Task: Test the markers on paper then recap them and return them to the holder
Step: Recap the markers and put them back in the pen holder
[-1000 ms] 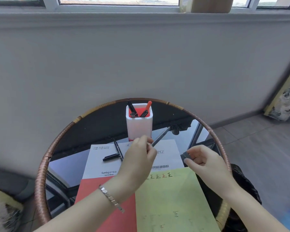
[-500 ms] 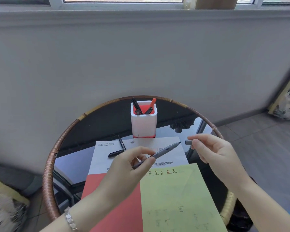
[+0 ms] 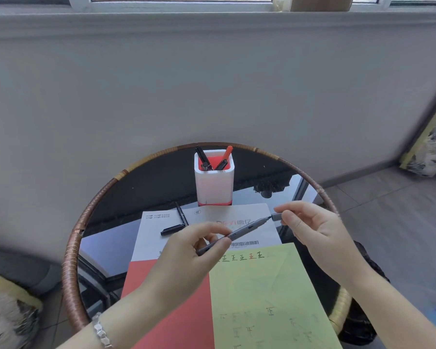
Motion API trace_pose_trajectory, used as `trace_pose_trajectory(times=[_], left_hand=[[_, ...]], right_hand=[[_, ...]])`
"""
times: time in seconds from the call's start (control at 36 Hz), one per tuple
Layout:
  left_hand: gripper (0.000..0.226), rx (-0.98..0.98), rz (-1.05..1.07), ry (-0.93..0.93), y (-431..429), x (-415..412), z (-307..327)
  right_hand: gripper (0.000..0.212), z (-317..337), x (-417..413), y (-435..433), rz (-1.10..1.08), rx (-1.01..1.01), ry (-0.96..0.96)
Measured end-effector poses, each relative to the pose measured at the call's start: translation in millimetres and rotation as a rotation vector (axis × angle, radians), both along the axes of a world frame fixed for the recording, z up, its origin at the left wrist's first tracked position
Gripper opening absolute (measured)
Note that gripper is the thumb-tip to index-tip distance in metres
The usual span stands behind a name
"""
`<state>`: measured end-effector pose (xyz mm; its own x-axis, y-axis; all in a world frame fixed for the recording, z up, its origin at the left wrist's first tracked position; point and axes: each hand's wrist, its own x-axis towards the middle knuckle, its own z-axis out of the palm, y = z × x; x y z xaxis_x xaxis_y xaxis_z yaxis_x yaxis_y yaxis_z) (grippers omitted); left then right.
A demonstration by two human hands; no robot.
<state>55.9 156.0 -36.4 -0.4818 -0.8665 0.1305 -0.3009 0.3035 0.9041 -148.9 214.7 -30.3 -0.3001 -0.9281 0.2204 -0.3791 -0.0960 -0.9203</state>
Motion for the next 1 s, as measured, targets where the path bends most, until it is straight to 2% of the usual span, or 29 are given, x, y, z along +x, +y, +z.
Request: trace_pose_trajectory(times=[0.19,0.31,0.36,0.42,0.5,0.56,0.64,0.69,0.78,0.86,0.94,1.0], left_hand=[[0.018,-0.032,-0.049,-0.025,2,-2,5],[0.021,-0.206,-0.134,-0.069,-2,0,7],[0.004,-0.288,-0.147,-0.058,-4,0,8],[0.015,-0.348,-0.125,-0.017,-4,-1,8],[0.019,-0.353,-0.108,0.038,-3,-4,11],[0.015,-0.35,-0.096,0.056,-4,-5,11],[0.002,-0.253,-0.05,0.072,-3,-5,14],[0.007,-0.077,0.01,0.143,-5,-6,22],[0.008,0.194,0.158,0.366,-14,-7,33],[0.005,0.421,0.224,0.645,-19,-9,38],[0.006,0.384,0.258,0.712,-18,-9,38],[0.014,0.202,0.276,0.671,-19,-6,41]], right_hand=[[0.017,0,1,1,0.063,0.053,0.049],[0.019,1,2,2,0.186,0.061,0.028],[0.018,4,2,2,0.192,0.031,-0.019],[0.017,7,4,2,0.195,-0.013,-0.04],[0.04,8,5,-2,0.192,-0.075,-0.037],[0.041,7,6,-4,0.182,-0.089,-0.02],[0.032,4,9,-3,0.169,-0.099,-0.014],[0.024,1,12,-3,0.116,-0.105,-0.08],[0.018,-2,21,-5,0.052,-0.11,-0.205],[0.017,-6,30,-9,0.04,-0.091,-0.238],[0.018,-8,35,-13,0.054,-0.064,-0.224],[0.016,-10,35,-16,0.041,-0.041,-0.159]])
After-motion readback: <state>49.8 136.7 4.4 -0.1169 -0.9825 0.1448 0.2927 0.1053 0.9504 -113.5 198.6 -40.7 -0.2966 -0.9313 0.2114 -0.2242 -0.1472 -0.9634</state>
